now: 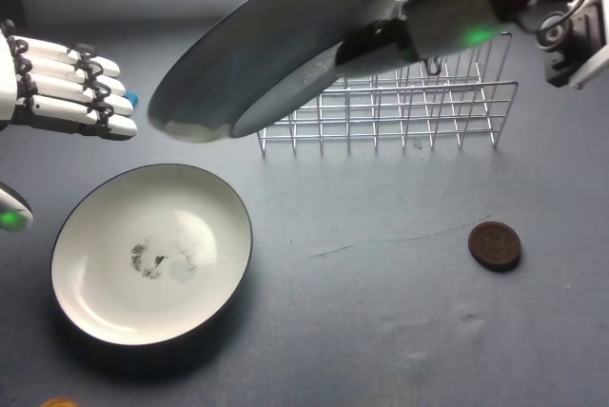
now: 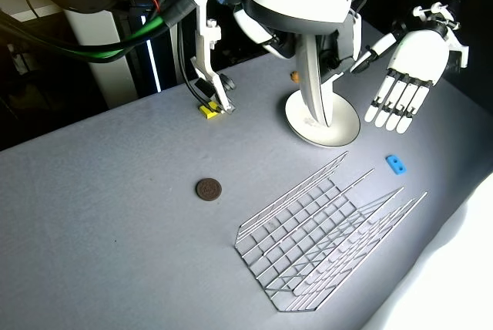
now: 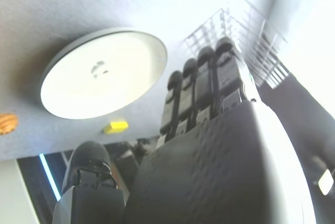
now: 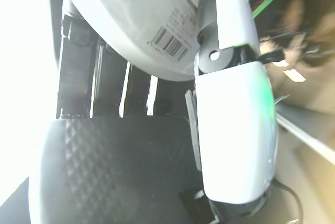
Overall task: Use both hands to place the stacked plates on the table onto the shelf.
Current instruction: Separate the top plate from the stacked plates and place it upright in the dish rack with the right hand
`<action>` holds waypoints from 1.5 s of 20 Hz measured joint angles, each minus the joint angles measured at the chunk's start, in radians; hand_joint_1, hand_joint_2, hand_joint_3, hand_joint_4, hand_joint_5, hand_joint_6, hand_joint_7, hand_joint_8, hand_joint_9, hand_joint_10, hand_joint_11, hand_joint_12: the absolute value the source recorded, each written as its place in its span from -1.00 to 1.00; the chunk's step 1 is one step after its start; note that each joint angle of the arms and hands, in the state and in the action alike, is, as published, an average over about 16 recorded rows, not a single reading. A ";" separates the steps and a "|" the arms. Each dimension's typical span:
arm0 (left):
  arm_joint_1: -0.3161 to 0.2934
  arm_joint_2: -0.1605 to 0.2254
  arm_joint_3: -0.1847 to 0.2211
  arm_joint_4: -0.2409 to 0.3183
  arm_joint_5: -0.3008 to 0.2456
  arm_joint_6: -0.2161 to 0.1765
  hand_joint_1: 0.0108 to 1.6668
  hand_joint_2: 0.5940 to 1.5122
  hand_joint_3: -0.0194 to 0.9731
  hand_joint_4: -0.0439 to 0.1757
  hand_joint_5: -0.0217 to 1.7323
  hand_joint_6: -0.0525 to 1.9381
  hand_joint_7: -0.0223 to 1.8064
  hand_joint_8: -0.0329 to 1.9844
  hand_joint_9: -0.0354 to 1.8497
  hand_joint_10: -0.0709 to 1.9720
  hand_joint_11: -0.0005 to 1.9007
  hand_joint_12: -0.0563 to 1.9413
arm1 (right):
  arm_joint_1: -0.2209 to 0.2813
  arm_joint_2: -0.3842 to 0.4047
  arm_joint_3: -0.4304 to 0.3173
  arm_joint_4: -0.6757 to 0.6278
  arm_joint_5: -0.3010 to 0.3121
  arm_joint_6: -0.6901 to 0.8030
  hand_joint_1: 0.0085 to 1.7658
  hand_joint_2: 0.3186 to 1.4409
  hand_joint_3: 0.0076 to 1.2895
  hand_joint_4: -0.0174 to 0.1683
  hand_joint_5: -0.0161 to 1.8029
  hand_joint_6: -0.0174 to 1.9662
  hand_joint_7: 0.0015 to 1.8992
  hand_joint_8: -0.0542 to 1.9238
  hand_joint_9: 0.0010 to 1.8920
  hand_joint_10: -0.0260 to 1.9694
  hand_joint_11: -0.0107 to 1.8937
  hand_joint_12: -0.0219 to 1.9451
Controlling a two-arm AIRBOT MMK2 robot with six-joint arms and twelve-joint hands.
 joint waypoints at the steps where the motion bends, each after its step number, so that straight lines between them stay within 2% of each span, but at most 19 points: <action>1: 0.001 0.000 -0.003 0.002 0.000 -0.001 -0.98 0.18 -0.93 -0.61 -0.89 -0.93 -0.90 -0.96 -0.91 -0.92 -0.98 -0.96 | 0.011 0.008 0.005 -0.015 -0.003 0.046 0.35 0.18 -0.99 -0.53 0.10 -0.06 0.15 -0.12 0.40 -0.96 0.04 0.07; 7: 0.015 0.000 -0.027 0.017 0.001 0.000 -0.98 0.18 -0.93 -0.61 -0.89 -0.93 -0.89 -0.97 -0.91 -0.92 -0.98 -0.96 | 0.070 0.045 0.036 -0.097 -0.044 0.277 0.35 0.18 -0.99 -0.54 0.10 -0.06 0.15 -0.11 0.40 -0.96 0.04 0.09; 15: 0.060 -0.001 -0.059 0.033 0.016 0.021 -0.98 0.19 -0.93 -0.61 -0.89 -0.93 -0.89 -0.97 -0.90 -0.92 -0.98 -0.96 | 0.120 0.063 0.090 -0.180 -0.100 0.466 0.35 0.18 -0.99 -0.57 0.10 -0.06 0.15 -0.11 0.41 -0.96 0.03 0.11; 20: 0.092 -0.003 -0.067 0.036 0.029 0.039 -0.98 0.20 -0.93 -0.61 -0.89 -0.93 -0.89 -0.97 -0.91 -0.92 -0.98 -0.96 | 0.129 0.054 0.136 -0.259 -0.108 0.578 0.36 0.18 -0.99 -0.58 0.10 -0.07 0.15 -0.11 0.42 -0.96 0.03 0.11; 30: 0.120 -0.007 -0.059 0.033 0.043 0.057 -0.98 0.21 -0.93 -0.61 -0.89 -0.93 -0.91 -0.97 -0.92 -0.92 -0.98 -0.96 | 0.110 0.025 0.232 -0.406 -0.062 0.763 0.36 0.18 -0.99 -0.60 0.10 -0.08 0.15 -0.13 0.42 -0.96 0.04 0.13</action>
